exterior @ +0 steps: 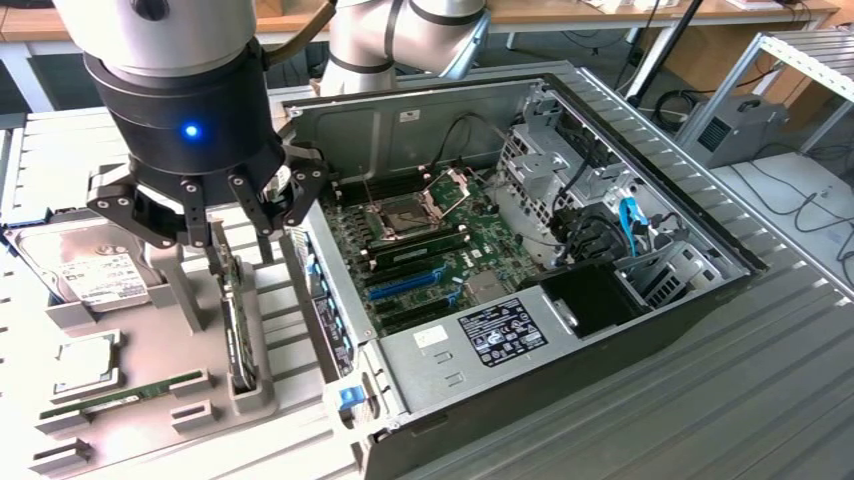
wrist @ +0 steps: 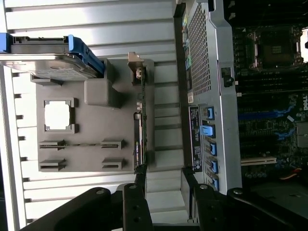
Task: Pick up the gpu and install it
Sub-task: 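Pick up the gpu and move the gpu toward the slot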
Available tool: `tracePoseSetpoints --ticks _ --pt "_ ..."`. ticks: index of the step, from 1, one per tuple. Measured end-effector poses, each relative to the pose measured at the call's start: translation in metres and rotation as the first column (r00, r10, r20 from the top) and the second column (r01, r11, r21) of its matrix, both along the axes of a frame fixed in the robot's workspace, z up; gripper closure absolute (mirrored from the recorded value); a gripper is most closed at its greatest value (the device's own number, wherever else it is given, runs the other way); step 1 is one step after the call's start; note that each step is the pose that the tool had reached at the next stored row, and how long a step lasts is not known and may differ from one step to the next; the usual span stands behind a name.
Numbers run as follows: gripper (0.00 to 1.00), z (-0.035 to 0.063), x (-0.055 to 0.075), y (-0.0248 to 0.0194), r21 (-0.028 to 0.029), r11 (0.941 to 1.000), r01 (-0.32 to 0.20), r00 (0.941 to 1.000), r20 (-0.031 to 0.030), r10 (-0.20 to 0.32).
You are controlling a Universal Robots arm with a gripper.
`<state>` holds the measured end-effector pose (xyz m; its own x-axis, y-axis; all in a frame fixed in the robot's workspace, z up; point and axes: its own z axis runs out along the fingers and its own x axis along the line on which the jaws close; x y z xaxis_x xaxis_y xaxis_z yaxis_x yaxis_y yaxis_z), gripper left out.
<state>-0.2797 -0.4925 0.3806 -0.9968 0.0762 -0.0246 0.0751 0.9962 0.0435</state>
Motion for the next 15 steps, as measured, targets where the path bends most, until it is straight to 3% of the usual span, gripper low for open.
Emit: tracePoseSetpoints --ticks 15 --pt "0.58 -0.0073 -0.0004 0.0000 -0.0001 1.0000 0.000 1.0000 -0.0001 0.000"
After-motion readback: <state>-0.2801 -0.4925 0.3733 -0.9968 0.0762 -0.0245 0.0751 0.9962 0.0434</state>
